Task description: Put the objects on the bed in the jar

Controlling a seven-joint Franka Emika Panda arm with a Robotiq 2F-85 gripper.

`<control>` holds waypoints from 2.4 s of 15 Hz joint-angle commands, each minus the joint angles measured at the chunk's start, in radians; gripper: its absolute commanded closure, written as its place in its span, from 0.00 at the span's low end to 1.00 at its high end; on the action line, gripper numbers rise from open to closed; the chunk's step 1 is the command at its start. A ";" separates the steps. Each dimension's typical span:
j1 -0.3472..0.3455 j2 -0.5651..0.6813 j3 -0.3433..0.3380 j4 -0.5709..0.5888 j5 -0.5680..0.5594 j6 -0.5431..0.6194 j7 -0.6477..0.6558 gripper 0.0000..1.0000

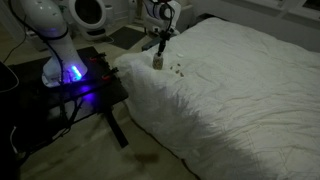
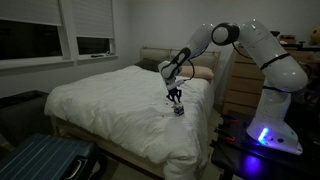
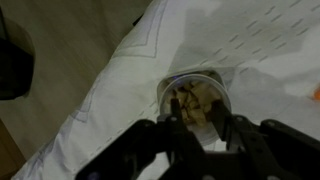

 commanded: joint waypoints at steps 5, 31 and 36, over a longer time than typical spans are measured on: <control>-0.009 -0.001 0.006 0.010 0.013 -0.003 -0.033 1.00; -0.021 -0.119 -0.131 -0.058 -0.089 0.288 0.149 0.68; -0.085 -0.030 -0.116 -0.053 -0.054 0.383 0.049 0.28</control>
